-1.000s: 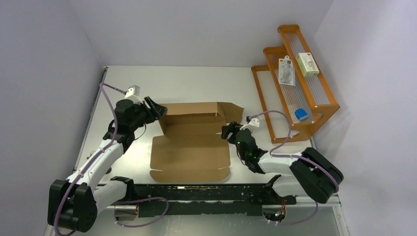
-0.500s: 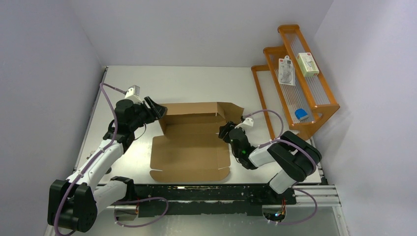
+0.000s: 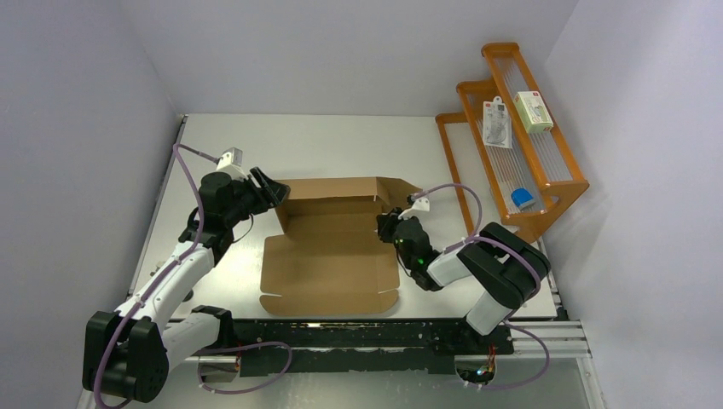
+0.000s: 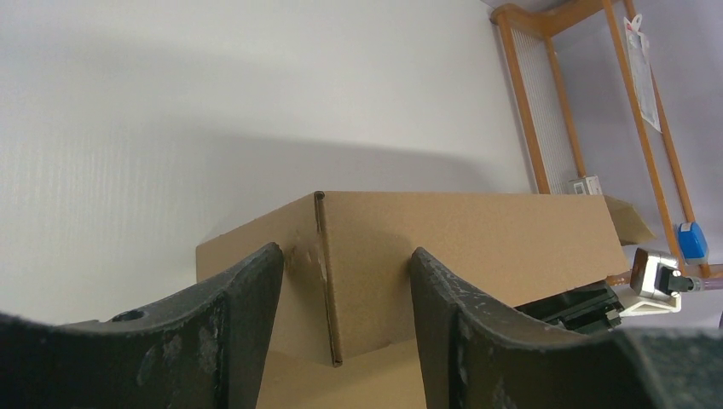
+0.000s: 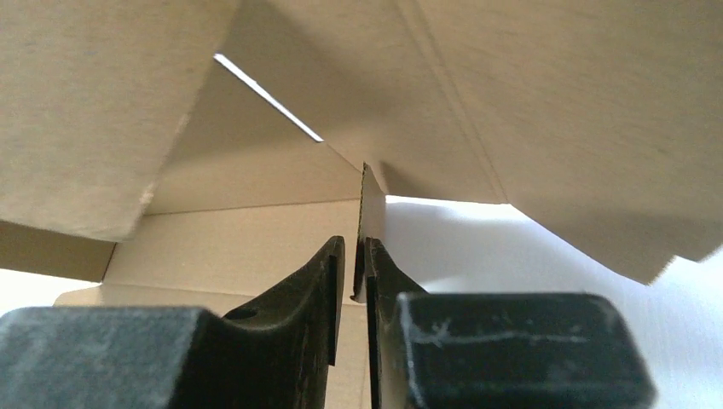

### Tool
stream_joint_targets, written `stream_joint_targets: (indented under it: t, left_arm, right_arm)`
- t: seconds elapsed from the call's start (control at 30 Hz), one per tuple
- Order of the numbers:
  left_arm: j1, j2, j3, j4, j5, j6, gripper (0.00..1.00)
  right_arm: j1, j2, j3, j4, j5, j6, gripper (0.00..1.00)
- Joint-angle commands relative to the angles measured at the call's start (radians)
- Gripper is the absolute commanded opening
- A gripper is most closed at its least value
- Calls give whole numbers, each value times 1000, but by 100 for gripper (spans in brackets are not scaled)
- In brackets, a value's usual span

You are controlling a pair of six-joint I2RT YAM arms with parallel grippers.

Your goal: Fold the paper box

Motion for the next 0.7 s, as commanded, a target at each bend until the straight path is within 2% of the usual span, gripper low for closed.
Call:
stream_joint_targets:
  t: [0.0,0.27,0.4,0.67]
  left_arm:
    - [0,2,-8,-23,5,16,60]
    - [-1,-5,-10,-29,-6,18,60]
    - [0,-15,-4,-48,-28,25,60]
    - [-1,-48,46,-111,-104,33,68]
  right_arm:
    - [19,23,40,66,-38,-93,19]
    - [96,90,81,95,48,-223,20]
    - [101,66,59,115,51,-240,23]
    - [102,-159,53,-129,23,-209,38]
